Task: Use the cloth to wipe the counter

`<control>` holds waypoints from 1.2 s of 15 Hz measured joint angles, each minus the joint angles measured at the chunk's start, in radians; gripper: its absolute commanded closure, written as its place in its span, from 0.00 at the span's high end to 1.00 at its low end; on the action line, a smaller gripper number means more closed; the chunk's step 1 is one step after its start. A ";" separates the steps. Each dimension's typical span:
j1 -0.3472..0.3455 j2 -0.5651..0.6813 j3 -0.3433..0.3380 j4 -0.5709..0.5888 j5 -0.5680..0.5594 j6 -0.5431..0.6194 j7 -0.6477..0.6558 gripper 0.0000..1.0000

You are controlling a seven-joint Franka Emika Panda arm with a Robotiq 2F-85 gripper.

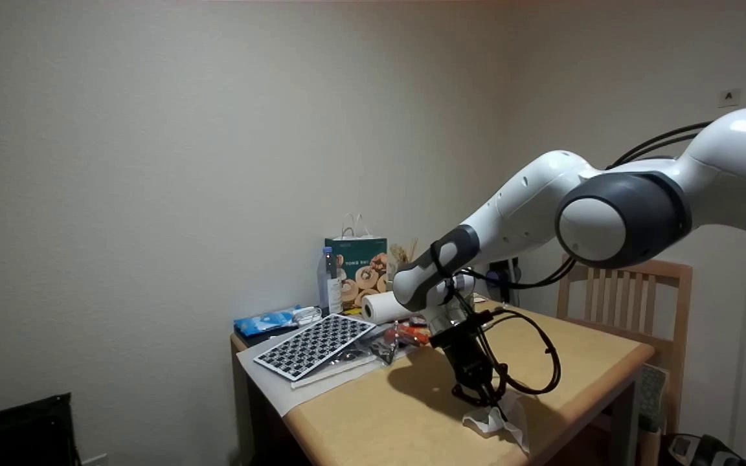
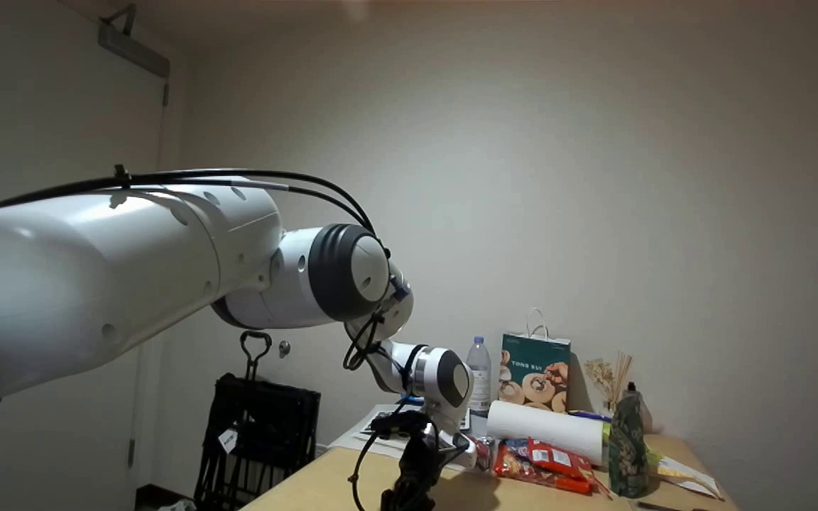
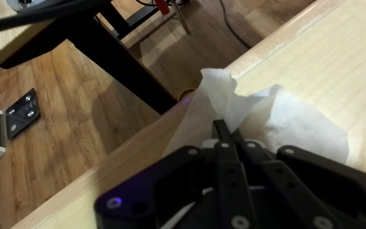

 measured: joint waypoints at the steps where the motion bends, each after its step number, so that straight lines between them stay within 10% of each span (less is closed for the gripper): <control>1: -0.003 0.000 0.000 0.000 0.000 0.000 0.000 0.00; 18: 0.163 0.143 0.088 0.227 -0.088 -0.200 -0.058 0.00</control>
